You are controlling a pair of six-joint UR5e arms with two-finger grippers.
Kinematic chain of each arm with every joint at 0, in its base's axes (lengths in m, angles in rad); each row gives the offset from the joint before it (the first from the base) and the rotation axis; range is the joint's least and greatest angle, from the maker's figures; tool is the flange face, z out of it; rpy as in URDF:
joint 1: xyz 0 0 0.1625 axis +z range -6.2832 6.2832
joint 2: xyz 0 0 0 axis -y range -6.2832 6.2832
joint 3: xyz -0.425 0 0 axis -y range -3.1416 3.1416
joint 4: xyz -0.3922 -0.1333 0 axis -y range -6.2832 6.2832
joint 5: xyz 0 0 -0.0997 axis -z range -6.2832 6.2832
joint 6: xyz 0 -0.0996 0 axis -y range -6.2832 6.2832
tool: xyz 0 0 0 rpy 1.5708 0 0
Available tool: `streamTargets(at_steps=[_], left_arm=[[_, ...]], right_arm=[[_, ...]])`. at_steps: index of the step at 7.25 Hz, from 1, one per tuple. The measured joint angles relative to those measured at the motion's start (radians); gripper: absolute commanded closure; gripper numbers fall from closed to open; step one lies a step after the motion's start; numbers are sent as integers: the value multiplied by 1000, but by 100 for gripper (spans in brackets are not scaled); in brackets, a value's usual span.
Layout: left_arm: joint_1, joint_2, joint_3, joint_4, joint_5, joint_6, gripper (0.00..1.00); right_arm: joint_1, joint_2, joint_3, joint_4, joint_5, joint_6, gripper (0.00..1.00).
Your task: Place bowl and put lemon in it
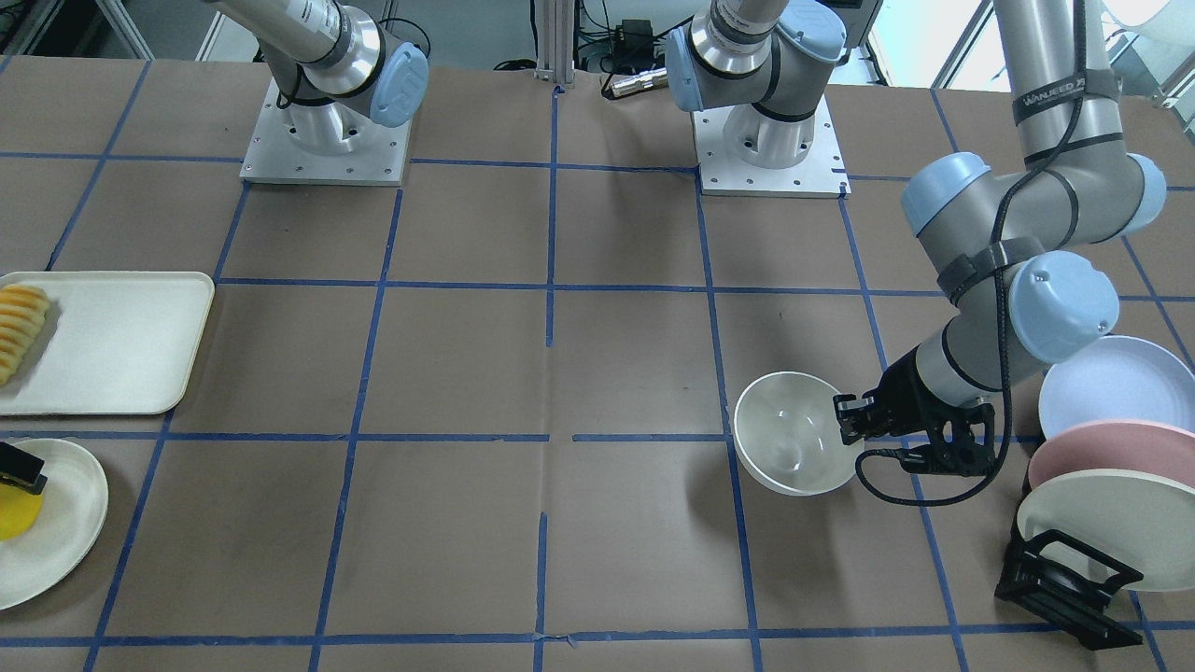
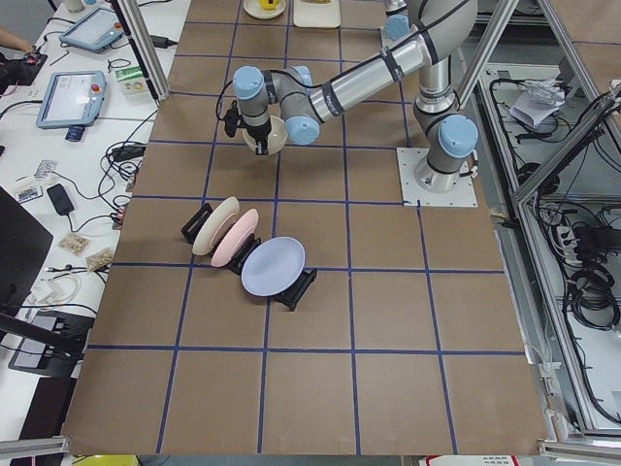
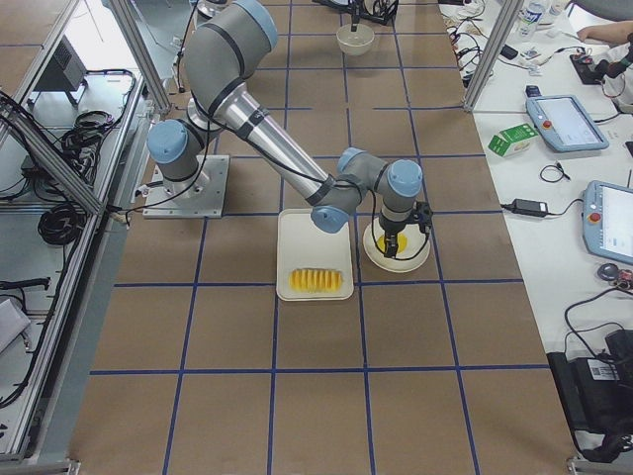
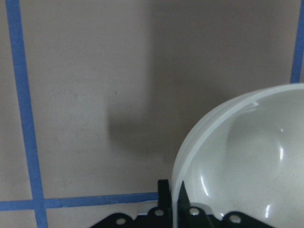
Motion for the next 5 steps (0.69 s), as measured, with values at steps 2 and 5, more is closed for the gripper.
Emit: streamTargets(at_steps=[2,5], left_arm=[[-11,24,-1,-29,-15,-4,100],[-238,27,-1,30,-50,-260,100]], right_arm=[[1,10,-1,-22,5,4,35],[1,13,0,-39,62,59,100]])
